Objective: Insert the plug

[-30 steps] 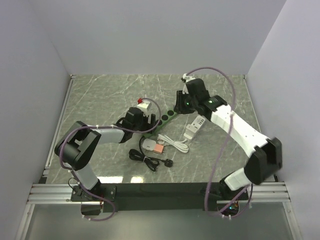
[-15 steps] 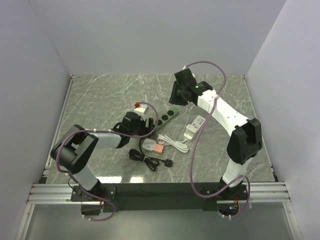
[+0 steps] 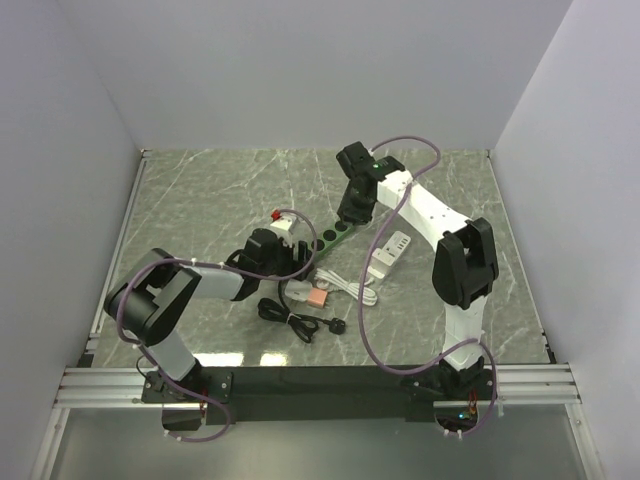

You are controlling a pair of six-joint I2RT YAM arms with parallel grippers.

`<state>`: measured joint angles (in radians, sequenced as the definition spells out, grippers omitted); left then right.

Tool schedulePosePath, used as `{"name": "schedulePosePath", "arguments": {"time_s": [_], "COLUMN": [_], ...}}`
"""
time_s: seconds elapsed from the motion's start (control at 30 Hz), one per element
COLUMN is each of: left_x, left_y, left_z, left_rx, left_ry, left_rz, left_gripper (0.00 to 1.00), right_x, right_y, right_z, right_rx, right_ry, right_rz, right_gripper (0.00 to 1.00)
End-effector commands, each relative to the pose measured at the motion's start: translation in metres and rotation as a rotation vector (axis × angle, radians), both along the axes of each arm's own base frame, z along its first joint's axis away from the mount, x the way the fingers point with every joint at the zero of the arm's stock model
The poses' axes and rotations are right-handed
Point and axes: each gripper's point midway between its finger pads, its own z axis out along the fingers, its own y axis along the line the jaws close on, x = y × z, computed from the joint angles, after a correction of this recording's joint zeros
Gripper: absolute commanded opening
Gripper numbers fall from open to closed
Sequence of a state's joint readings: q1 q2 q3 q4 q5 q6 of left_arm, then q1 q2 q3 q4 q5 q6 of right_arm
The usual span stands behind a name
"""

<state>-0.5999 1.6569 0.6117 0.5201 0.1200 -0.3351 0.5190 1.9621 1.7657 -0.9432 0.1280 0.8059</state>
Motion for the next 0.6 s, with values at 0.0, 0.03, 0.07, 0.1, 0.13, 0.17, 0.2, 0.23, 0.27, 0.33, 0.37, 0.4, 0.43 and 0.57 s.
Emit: {"name": "schedulePosePath", "arguments": {"time_s": [0.0,0.03,0.07,0.1,0.13,0.17,0.2,0.23,0.27,0.33,0.37,0.4,0.43,0.57], "left_x": [0.002,0.002,0.002,0.001,0.001,0.000,0.001,0.001,0.001,0.001,0.000,0.000,0.000,0.000], "left_y": [-0.009,-0.009,-0.008,-0.008,-0.007,-0.007,-0.007,-0.007,-0.007,-0.007,-0.007,-0.007,-0.007,-0.007], "left_z": [0.004,0.003,0.003,0.003,0.001,0.002,0.002,0.002,0.001,0.001,0.000,-0.001,-0.001,-0.005], "left_rx": [-0.034,-0.034,-0.036,-0.035,-0.032,-0.031,-0.031,-0.029,-0.029,-0.028,-0.026,-0.025,-0.025,-0.016], "left_ry": [-0.014,-0.012,-0.011,-0.011,-0.008,-0.008,-0.008,-0.009,-0.008,-0.006,-0.002,-0.001,0.000,0.009], "left_rz": [-0.016,-0.015,-0.012,-0.011,-0.009,-0.009,-0.008,-0.005,-0.007,-0.007,-0.008,-0.008,-0.008,-0.007], "left_gripper": [0.78,0.77,0.77,0.77,0.77,0.77,0.77,0.77,0.77,0.77,0.77,0.77,0.76,0.76], "right_x": [0.004,0.005,0.006,0.009,0.010,0.011,0.012,0.015,0.016,0.021,0.023,0.026,0.025,0.027], "right_y": [0.004,0.005,0.008,0.009,0.011,0.013,0.016,0.018,0.021,0.025,0.023,0.023,0.023,0.022], "right_z": [0.009,0.008,0.008,0.006,0.005,0.005,0.002,0.001,0.001,0.001,0.000,-0.003,-0.006,-0.017], "right_rx": [0.068,0.075,0.091,0.099,0.106,0.124,0.135,0.147,0.159,0.179,0.174,0.163,0.156,0.138], "right_ry": [-0.028,-0.031,-0.034,-0.038,-0.039,-0.036,-0.033,-0.038,-0.046,-0.059,-0.060,-0.056,-0.047,-0.027], "right_rz": [-0.066,-0.075,-0.091,-0.103,-0.109,-0.118,-0.118,-0.126,-0.126,-0.133,-0.146,-0.154,-0.159,-0.172], "right_gripper": [0.00,0.00,0.00,0.00,0.00,0.00,0.00,0.00,0.00,0.00,0.00,0.00,0.00,0.00]}}
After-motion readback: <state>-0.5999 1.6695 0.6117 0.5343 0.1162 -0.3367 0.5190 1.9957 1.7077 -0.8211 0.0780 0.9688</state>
